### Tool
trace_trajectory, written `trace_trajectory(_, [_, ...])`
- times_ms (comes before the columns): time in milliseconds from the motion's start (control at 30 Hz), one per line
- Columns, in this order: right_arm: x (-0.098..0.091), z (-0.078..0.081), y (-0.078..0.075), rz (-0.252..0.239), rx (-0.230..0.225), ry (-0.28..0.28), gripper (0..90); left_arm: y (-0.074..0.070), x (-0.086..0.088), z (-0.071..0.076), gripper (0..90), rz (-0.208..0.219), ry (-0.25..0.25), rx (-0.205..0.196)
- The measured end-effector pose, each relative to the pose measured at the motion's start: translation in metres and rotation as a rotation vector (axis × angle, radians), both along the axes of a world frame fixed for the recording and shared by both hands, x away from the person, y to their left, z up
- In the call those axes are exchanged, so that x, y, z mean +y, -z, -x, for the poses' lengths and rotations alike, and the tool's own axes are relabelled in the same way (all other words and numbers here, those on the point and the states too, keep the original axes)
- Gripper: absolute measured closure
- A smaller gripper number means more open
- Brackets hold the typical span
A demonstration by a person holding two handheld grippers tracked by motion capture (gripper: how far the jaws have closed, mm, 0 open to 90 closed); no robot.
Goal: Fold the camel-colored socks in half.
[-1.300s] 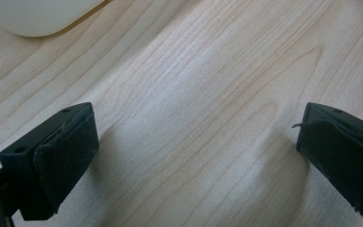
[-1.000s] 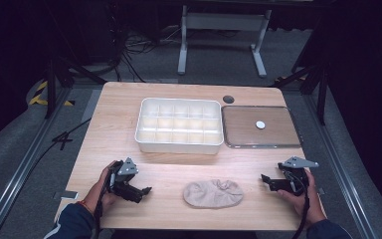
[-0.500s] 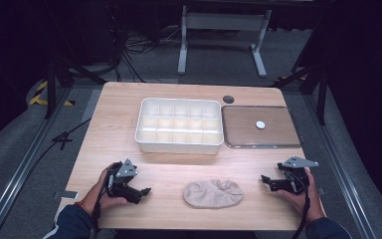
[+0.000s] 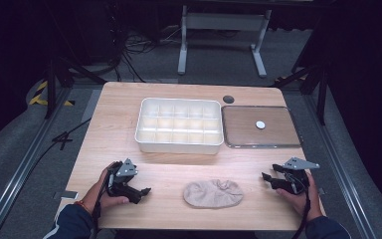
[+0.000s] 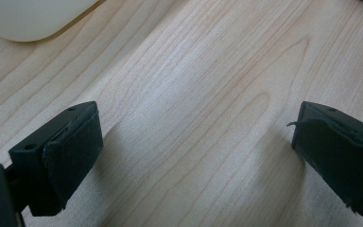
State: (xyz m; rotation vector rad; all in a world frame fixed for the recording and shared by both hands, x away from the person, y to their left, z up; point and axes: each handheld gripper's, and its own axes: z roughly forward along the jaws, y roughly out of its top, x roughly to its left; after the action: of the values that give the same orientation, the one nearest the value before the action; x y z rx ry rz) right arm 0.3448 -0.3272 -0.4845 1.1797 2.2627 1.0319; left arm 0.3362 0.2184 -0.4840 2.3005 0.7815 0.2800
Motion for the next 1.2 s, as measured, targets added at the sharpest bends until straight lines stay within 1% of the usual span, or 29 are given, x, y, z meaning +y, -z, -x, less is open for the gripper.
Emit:
trace_trajectory(67, [-0.001, 0.001, -0.001, -0.006, -0.001, 0.003, 48.5, 0.0, 0.0, 0.0, 2.9, 0.0, 0.0, 0.0])
trace_trajectory(100, [-0.001, 0.002, -0.002, -0.006, -0.011, 0.007, 51.1, 0.0, 0.0, 0.0, 2.9, -0.002, -0.002, -0.001])
trace_trajectory(167, [-0.003, 0.004, -0.008, -0.024, -0.036, 0.002, 58.6, 0.0, 0.0, 0.001, 2.9, -0.005, -0.014, -0.004])
trace_trajectory(233, [-0.003, 0.005, -0.013, -0.035, -0.052, 0.0, 61.2, 0.0, 0.0, 0.002, 3.0, -0.005, -0.02, -0.006])
trace_trajectory(300, [-0.002, 0.006, -0.016, -0.048, -0.067, -0.012, 65.3, -0.001, 0.001, 0.004, 3.3, -0.005, -0.03, 0.007])
trace_trajectory(400, [0.002, 0.007, -0.021, -0.074, -0.074, -0.042, 68.7, -0.001, 0.001, 0.004, 3.3, -0.005, -0.03, 0.003])
trace_trajectory(533, [0.01, 0.009, -0.026, -0.094, -0.08, -0.105, 76.9, -0.001, 0.001, 0.004, 3.3, -0.009, -0.033, -0.001])
trace_trajectory(600, [0.015, 0.01, -0.029, -0.093, -0.092, -0.133, 81.2, -0.001, 0.001, 0.004, 3.3, -0.014, -0.035, -0.006])
trace_trajectory(633, [0.015, 0.01, -0.029, -0.093, -0.092, -0.133, 81.2, -0.001, 0.001, 0.004, 3.3, -0.014, -0.035, -0.006])
trace_trajectory(667, [0.018, 0.012, -0.031, -0.093, -0.112, -0.158, 83.1, -0.001, 0.001, 0.004, 3.3, -0.012, -0.038, -0.006])
trace_trajectory(700, [0.021, 0.014, -0.033, -0.094, -0.12, -0.171, 83.9, 0.0, 0.0, 0.005, 3.1, -0.002, -0.046, 0.002])
trace_trajectory(733, [0.023, 0.016, -0.035, -0.1, -0.123, -0.184, 84.2, 0.0, -0.001, 0.004, 2.9, 0.0, -0.05, -0.001])
trace_trajectory(867, [0.032, 0.021, -0.037, -0.105, -0.111, -0.226, 85.9, 0.0, -0.001, 0.005, 2.8, 0.0, -0.053, 0.0])
trace_trajectory(967, [0.037, 0.022, -0.038, -0.102, -0.1, -0.242, 85.9, 0.0, -0.001, 0.005, 2.7, 0.001, -0.056, 0.0])
trace_trajectory(1100, [0.043, 0.023, -0.039, -0.114, -0.095, -0.261, 86.5, 0.0, -0.001, 0.005, 2.8, 0.002, -0.057, 0.0])
trace_trajectory(1133, [0.045, 0.023, -0.039, -0.112, -0.089, -0.266, 86.5, 0.0, -0.002, 0.004, 2.8, 0.003, -0.055, 0.0])
trace_trajectory(1200, [0.049, 0.024, -0.04, -0.106, -0.093, -0.284, 86.5, 0.0, -0.002, 0.004, 2.7, 0.003, -0.055, -0.001])
